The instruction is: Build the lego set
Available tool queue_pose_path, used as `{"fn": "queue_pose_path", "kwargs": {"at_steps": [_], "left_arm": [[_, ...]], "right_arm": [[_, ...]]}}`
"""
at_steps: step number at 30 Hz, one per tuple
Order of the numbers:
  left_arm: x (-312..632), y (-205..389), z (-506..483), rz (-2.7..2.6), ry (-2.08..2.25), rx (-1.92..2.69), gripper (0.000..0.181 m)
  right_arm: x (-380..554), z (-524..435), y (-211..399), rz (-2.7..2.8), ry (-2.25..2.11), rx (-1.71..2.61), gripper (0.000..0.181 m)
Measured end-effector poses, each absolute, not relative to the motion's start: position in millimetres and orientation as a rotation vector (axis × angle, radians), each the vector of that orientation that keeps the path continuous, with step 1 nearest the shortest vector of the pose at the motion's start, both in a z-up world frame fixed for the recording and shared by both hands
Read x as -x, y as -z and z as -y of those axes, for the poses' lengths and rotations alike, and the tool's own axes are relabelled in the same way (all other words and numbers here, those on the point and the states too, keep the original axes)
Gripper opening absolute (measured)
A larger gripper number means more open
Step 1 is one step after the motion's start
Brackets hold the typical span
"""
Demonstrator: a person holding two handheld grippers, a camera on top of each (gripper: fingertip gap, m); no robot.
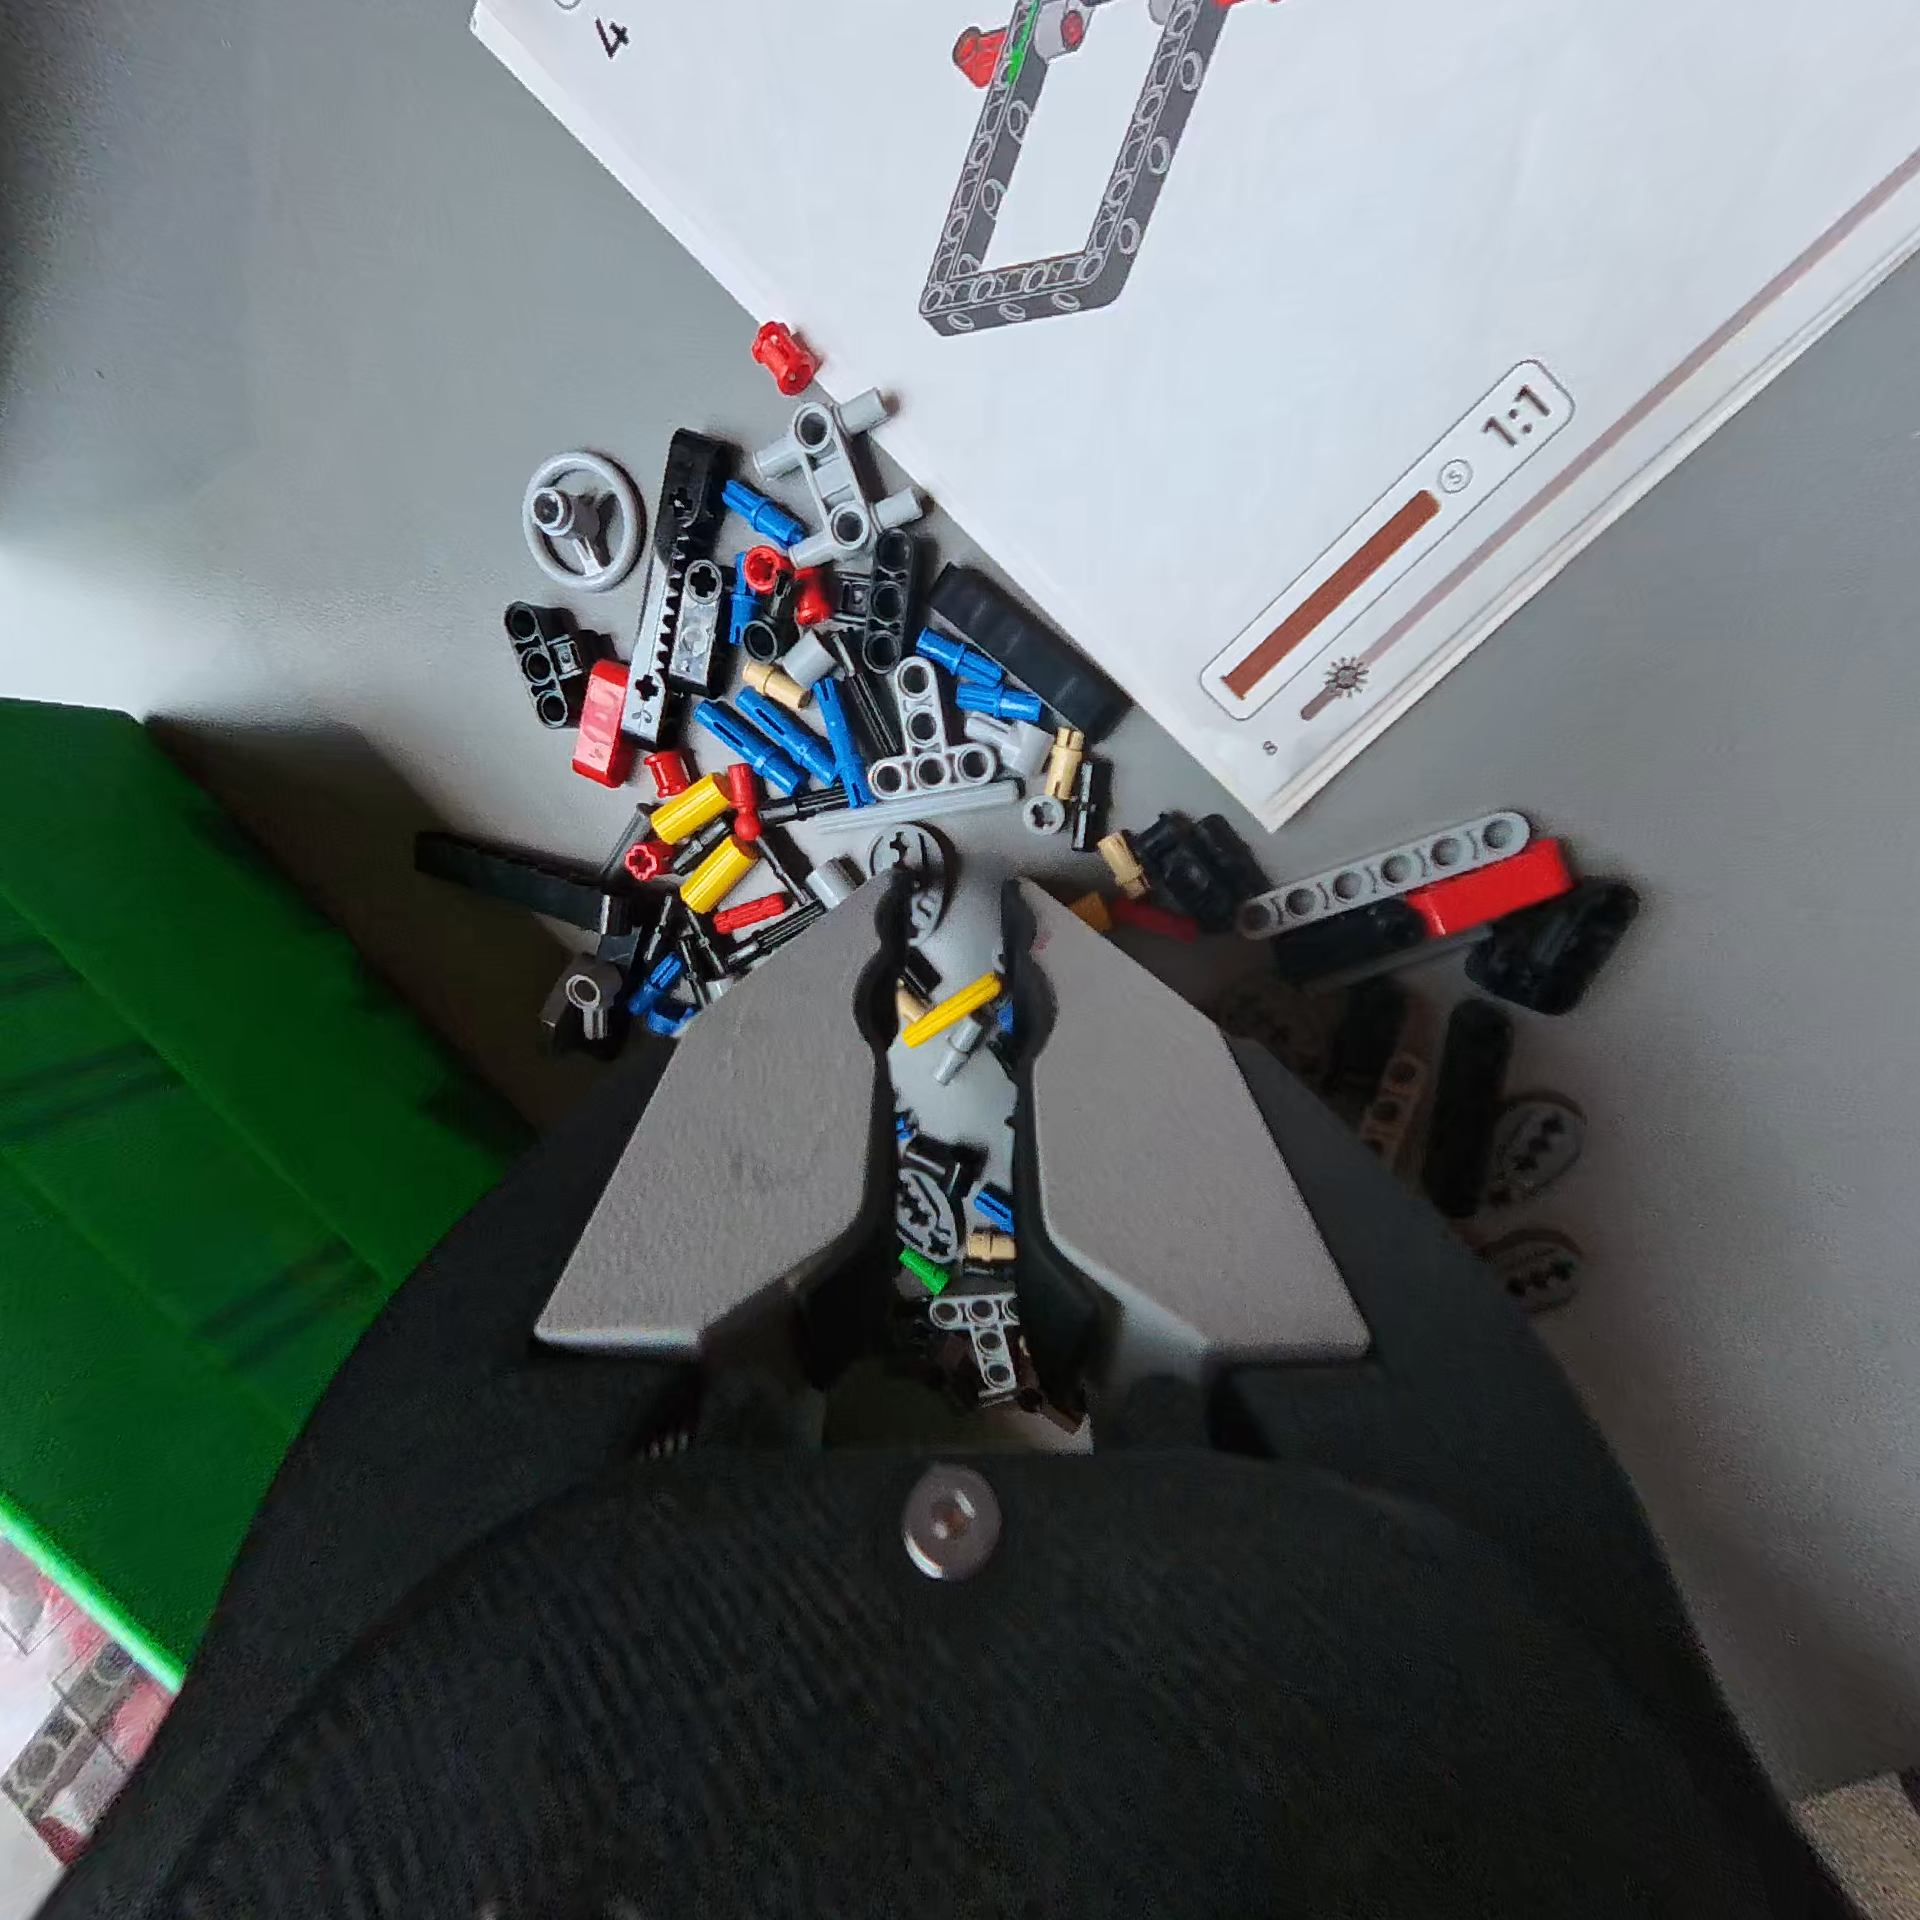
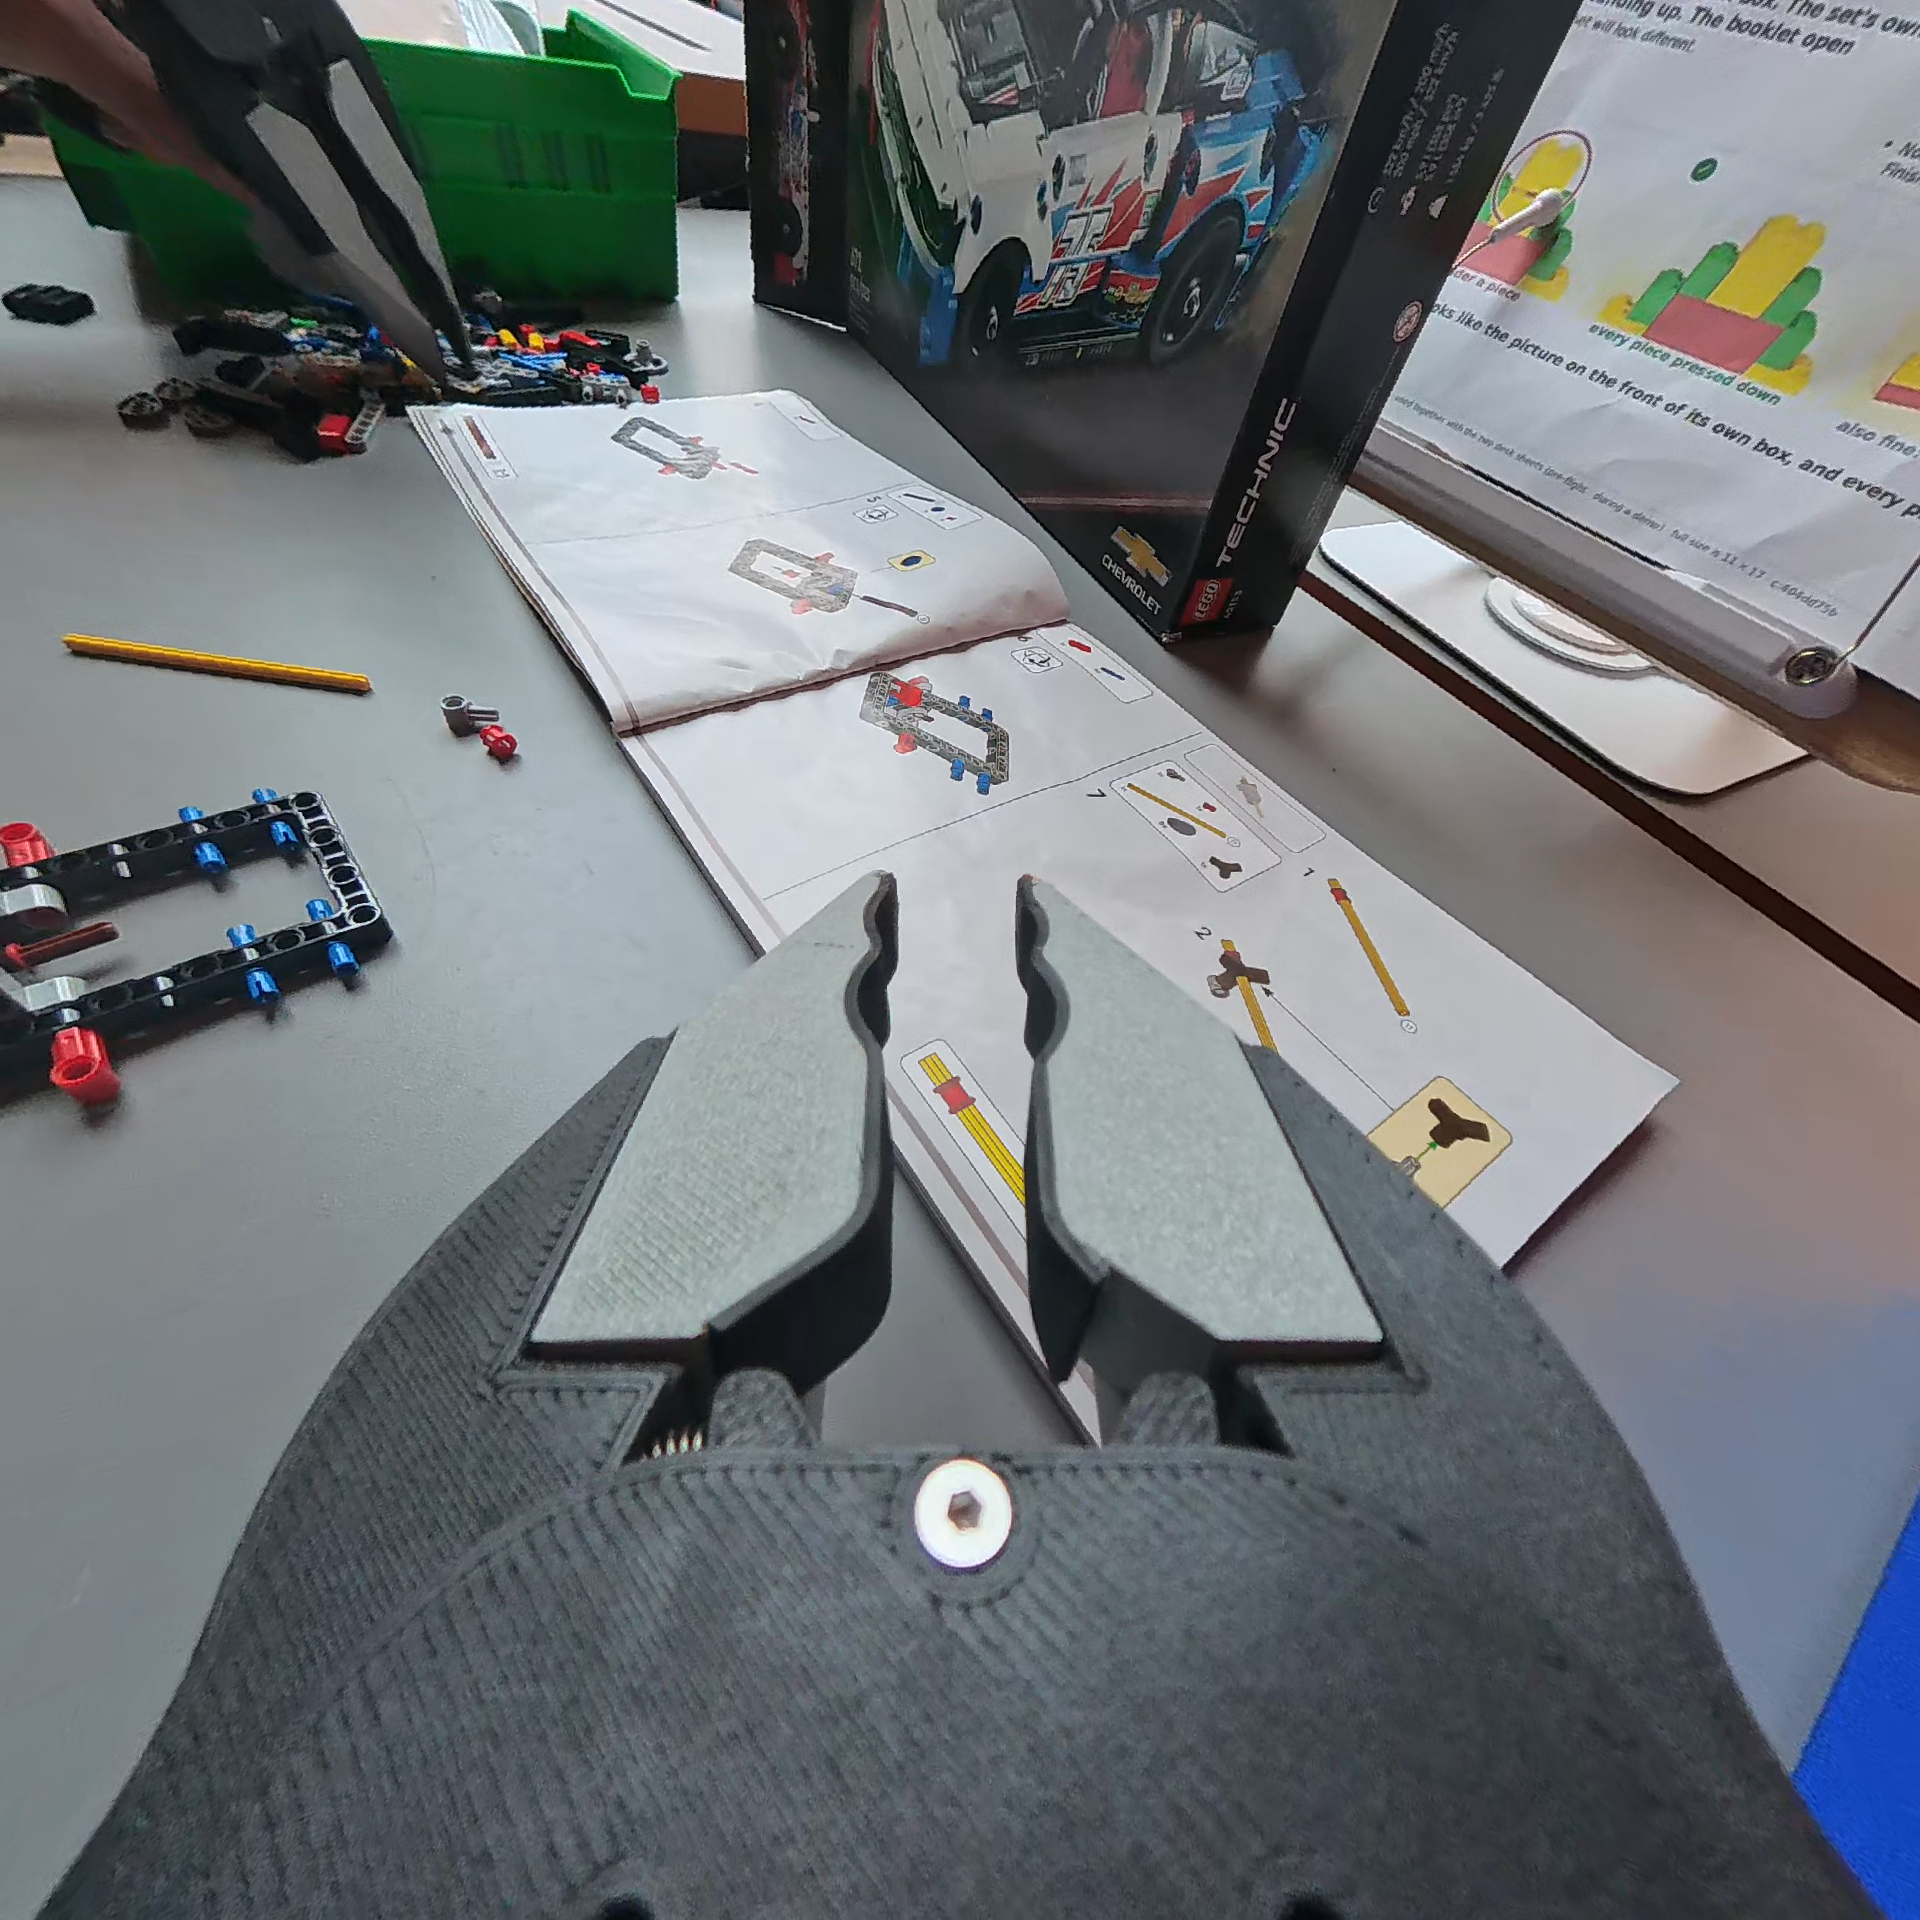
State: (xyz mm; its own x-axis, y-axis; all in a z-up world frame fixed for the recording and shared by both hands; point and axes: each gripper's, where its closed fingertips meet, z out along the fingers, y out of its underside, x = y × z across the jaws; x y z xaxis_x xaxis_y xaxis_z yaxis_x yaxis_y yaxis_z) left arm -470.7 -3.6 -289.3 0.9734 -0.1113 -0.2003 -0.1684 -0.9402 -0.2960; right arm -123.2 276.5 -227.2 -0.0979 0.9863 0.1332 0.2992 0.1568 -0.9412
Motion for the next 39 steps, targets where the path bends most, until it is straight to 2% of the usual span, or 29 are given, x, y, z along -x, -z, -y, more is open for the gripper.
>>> {"fn": "queue_pose_path", "kwargs": {"at_steps": [7,16,25,27,34,36,39], "left_arm": [[477,279,1,-0.228,-0.268,2.776,0.022],[465,291,7,-0.241,-0.142,2.852,0.016],[470,289,4,-0.231,-0.145,2.844,0.022],[469,290,1,-0.229,-0.125,2.833,0.014],[472,290,4,-0.238,-0.214,2.831,0.012],[470,280,2,-0.241,-0.226,2.788,0.000],[463,264,3,-0.229,-0.205,2.749,0.000]], "right_arm": [[124,-274,228,1.576,-0.994,1.275,0.018],[122,-274,226,1.569,-1.004,1.273,0.017],[122,-271,227,1.584,-1.004,1.268,0.016],[122,-272,227,1.582,-1.008,1.270,0.015],[122,-271,227,1.584,-1.008,1.267,0.014],[122,-271,226,1.583,-1.009,1.266,0.014],[121,-271,225,1.579,-1.016,1.266,0.014]]}}
